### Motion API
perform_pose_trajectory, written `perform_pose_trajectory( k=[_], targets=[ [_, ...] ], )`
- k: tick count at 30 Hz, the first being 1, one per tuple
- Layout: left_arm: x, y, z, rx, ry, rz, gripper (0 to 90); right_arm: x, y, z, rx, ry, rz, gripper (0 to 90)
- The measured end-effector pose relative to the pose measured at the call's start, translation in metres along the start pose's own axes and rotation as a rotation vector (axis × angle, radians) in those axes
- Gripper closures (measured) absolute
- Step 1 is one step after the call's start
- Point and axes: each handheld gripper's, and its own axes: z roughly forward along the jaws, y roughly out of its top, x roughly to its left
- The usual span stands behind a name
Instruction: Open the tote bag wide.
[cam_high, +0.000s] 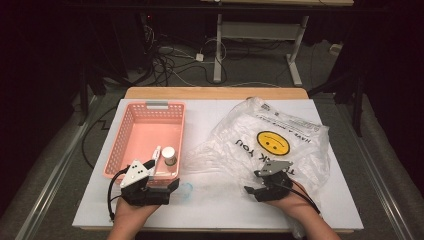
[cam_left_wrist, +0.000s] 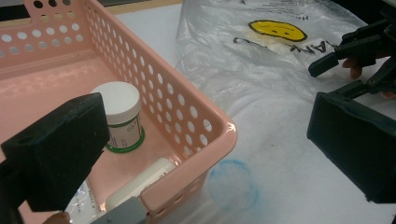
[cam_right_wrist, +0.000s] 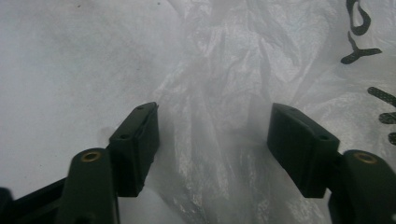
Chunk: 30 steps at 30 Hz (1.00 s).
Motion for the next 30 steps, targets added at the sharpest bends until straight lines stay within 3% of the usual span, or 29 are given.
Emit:
perform_pose_trajectory(
  k=[5,23,30],
  targets=[
    [-0.001,0.0,0.0,-0.002,0.0,-0.001,0.0,-0.004,-0.001,-0.001,-0.016,-0.012,0.033,51.2],
    [-0.002,0.0,0.002,0.003,-0.008,-0.004,0.0,-0.012,-0.006,-0.003,-0.049,-0.041,0.065,82.0],
    [-0.002,0.0,0.002,0.004,-0.008,-0.001,0.0,-0.013,-0.008,-0.005,-0.066,-0.051,0.065,86.8]
  ],
)
